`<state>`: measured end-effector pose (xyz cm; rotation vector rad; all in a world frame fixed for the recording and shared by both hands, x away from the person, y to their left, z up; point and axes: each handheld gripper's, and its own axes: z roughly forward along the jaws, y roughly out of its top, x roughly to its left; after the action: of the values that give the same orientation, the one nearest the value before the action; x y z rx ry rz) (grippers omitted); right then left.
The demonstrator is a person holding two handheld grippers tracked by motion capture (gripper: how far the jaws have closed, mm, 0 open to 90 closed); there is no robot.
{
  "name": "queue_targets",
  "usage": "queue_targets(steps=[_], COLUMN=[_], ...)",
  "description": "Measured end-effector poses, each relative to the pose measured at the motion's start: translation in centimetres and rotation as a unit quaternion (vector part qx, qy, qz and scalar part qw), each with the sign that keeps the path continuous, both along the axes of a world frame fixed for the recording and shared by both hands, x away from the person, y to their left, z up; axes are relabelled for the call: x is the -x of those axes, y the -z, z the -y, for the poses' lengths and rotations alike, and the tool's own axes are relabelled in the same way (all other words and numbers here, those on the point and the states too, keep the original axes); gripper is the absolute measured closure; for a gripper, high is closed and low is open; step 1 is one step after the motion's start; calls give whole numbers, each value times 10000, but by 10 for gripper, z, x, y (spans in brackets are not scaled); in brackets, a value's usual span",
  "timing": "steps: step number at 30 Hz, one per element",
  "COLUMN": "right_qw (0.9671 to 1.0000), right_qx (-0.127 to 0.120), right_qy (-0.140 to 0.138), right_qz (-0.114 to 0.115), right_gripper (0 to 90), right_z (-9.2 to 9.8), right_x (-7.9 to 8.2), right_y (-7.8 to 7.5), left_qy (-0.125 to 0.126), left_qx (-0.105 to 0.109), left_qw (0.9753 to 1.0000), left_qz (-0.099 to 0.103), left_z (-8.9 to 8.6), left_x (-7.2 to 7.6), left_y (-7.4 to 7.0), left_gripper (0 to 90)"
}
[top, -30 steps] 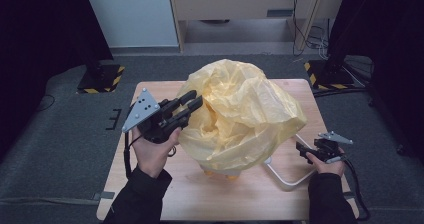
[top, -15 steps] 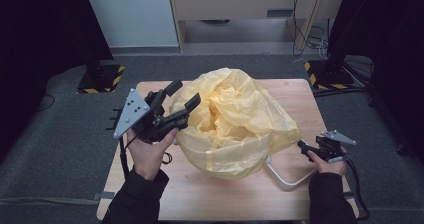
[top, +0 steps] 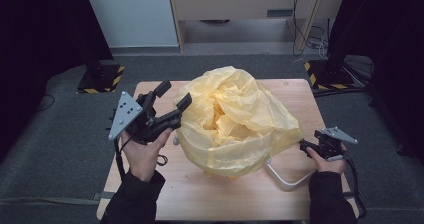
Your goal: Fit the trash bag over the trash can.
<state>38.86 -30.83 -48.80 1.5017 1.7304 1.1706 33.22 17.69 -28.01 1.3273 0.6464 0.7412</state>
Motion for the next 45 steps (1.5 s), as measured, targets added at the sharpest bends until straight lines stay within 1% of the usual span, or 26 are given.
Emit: queue_targets(steps=[3,4,7,9,10,11,14,18,19,22,23,26,28,30,31,33,34,35,37,40,42,45], right_qw=[10000,10000,9997,9993,9990,9988,9975,9948,9940,9917,9909,9870,9845,9819,9806,9781,9769,9757,9733,9703,9666,9625], right_qx=[-13,-35,-104,-179,-179,-194,-289,-456,-464,-520,-543,-706,-747,-765,-719,-715,-755,-756,-850,-810,-866,-886], right_qy=[-14,-6,2,14,14,8,7,-23,-30,-102,-99,-47,-37,-31,-23,-8,-12,-16,-40,-114,-207,-377], right_qz=[54,62,215,332,402,457,639,912,989,1168,1229,1444,1587,1731,1826,1953,1999,2058,2130,2276,2403,2536], right_gripper=[235,235,236,242,242,244,253,263,264,264,264,264,264,264,264,263,263,263,263,263,261,252], right_z=[0,0,0,0,0,0,0,-1,-1,-3,-3,-5,-9,-14,-16,-22,-24,-26,-30,-35,-40,-48], right_x=[0,0,1,2,2,3,5,8,8,11,12,15,17,19,20,22,22,23,24,26,29,34], right_y=[-2,-3,-9,-15,-18,-21,-30,-48,-52,-66,-71,-84,-93,-101,-105,-113,-116,-120,-128,-143,-152,-166], left_qy=[-122,-142,-169,-172,-162,-151,-107,-107,-119,-133,-134,-145,-136,-144,-143,-138,-123,-113,-89,-89,-99,-97], left_qx=[-131,-130,-179,-184,-173,-171,2,120,152,197,202,178,179,179,203,230,244,261,258,197,169,94], left_qw=[9998,9997,9994,9992,9992,9992,9994,9996,9996,9995,9995,9996,9997,9997,9996,9996,9995,9995,9995,9996,9995,9996], left_qz=[-87,-124,-239,-295,-320,-342,-339,-223,-199,-185,-181,-143,-115,-102,-106,-127,-147,-164,-180,-201,-247,-261], left_z=[7,9,13,15,15,14,8,-5,-8,-17,-19,-23,-25,-27,-28,-29,-29,-28,-26,-19,-15,-9], left_x=[-10,-14,-22,-25,-26,-26,-23,-15,-13,-8,-7,-3,0,3,4,5,5,4,2,-3,-6,-8], left_y=[5,6,11,13,14,16,17,14,13,12,12,13,15,17,19,21,22,22,22,23,25,27], left_gripper=[290,290,290,289,287,285,280,276,274,270,269,268,267,267,266,262,260,259,257,258,258,261])
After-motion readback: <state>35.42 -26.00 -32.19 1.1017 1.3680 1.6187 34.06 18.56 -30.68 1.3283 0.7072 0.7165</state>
